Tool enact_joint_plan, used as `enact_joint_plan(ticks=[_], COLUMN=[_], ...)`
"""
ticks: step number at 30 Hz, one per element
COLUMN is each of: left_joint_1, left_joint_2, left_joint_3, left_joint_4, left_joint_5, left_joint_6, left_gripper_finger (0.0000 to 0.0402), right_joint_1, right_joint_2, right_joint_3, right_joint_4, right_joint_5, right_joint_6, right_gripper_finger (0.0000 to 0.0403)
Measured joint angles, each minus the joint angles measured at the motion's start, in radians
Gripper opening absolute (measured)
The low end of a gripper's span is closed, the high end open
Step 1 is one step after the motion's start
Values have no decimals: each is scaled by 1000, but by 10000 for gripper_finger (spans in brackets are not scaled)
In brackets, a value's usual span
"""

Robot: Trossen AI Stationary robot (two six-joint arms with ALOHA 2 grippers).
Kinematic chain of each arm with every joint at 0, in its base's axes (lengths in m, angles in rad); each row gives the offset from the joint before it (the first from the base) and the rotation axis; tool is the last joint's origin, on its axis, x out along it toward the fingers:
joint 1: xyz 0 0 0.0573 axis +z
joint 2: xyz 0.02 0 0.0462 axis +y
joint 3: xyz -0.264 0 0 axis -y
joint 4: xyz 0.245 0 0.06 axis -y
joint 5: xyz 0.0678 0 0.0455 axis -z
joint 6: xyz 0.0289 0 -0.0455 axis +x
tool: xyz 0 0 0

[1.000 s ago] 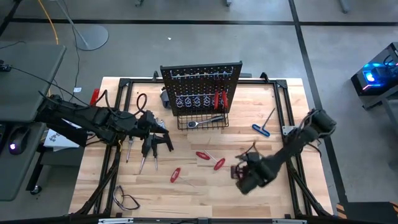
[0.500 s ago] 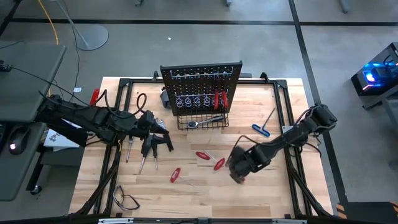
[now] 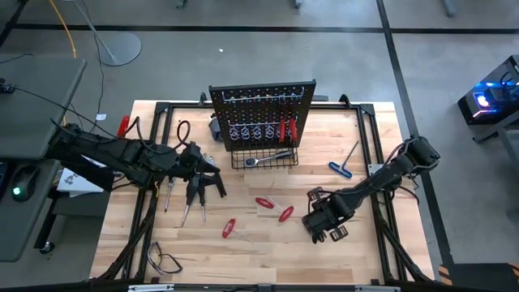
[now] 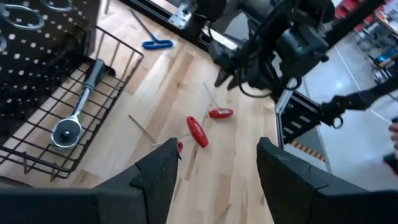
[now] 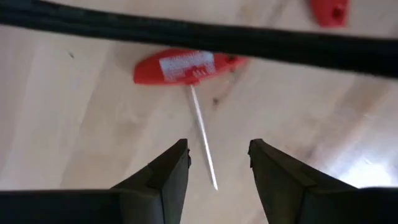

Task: Hang tools onto peg board
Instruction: Hang the red allen wrench on the peg board

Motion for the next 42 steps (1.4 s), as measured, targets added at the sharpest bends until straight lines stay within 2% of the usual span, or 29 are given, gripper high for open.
enact_joint_plan(ticks=[2,18,23,27,28,37,42], left_joint_1=[0,0,0,0,0,-32,-68], left_joint_2=[0,2,2,2,2,2,2], left_joint_3=[0,0,0,0,0,0,0], left_joint_4=[0,0,-3,-5,-5,0,74], left_joint_5=[-7,-82,-89,-97,-98,-55,-47], left_joint_6=[-2,-61,-72,-72,-73,-151,-155], left_gripper_finger=[200,200,200,200,200,200,200], right_joint_1=[-6,-3,7,15,16,17,17], right_joint_2=[1,6,55,98,102,84,46], right_joint_3=[-26,-225,-236,-229,-228,-167,-103], right_joint_4=[46,343,360,378,381,308,284], right_joint_5=[-34,-57,-56,-27,-24,20,35], right_joint_6=[-13,-12,-15,21,43,249,413], right_gripper_finger=[163,159,113,24,13,1,0])
